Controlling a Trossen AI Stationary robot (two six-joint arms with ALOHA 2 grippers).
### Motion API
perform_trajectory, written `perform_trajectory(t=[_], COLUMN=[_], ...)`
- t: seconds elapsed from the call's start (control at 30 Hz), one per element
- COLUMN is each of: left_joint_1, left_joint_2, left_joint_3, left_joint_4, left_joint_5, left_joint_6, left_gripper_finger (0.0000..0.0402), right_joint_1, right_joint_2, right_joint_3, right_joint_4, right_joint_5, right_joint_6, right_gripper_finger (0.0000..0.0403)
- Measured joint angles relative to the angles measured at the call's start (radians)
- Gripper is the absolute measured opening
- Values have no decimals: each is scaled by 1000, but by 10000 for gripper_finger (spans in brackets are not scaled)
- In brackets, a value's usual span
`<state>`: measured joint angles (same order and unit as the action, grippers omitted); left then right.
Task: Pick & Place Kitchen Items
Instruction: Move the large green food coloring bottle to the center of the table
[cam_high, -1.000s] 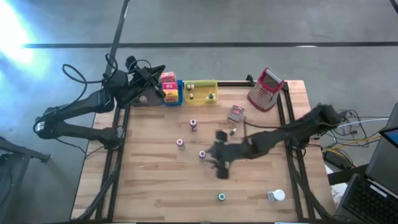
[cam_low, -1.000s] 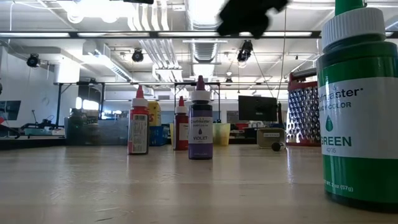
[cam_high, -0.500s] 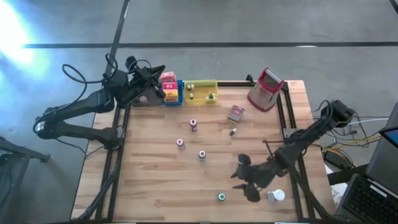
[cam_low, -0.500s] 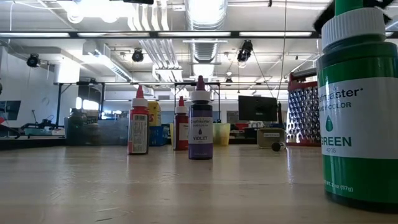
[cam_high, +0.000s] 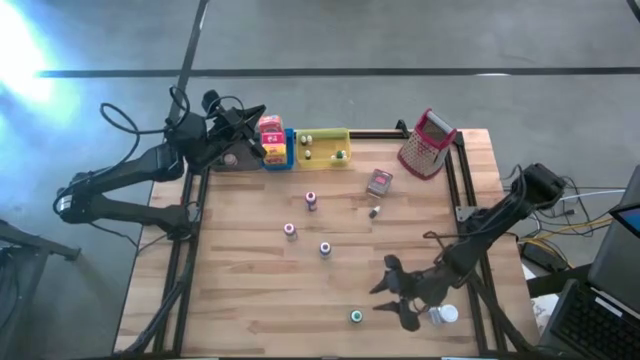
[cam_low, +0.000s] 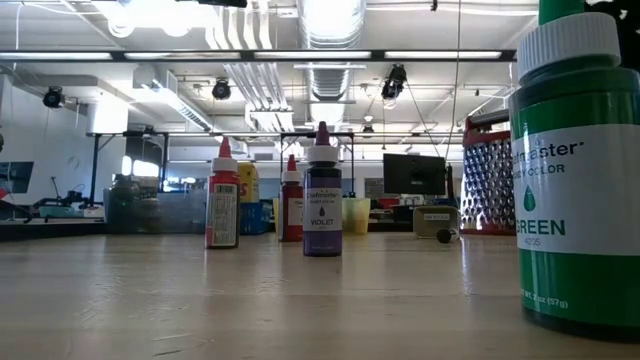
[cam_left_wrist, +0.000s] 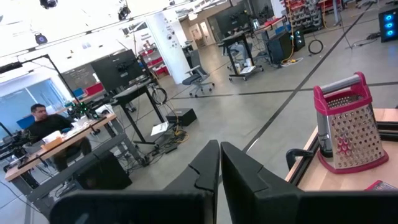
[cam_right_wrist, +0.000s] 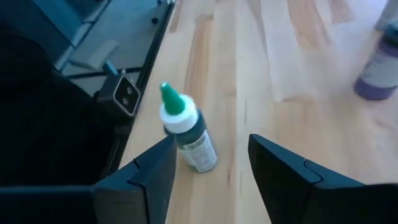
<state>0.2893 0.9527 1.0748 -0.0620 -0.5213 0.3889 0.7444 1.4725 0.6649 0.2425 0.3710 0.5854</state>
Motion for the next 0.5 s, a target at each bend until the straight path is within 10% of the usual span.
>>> perform_trajectory(t=[0.5], left_joint_1=[0], left_joint_2=[0], left_joint_3=[0], left_joint_4=[-2], left_joint_5=[0], left_joint_6=[0], left_gripper_finger=[22], right_joint_1=[2], right_joint_2=[193], right_joint_3=[167], right_joint_4=[-185], right_joint_5=[22], right_joint_6=[106], right_gripper_finger=[211])
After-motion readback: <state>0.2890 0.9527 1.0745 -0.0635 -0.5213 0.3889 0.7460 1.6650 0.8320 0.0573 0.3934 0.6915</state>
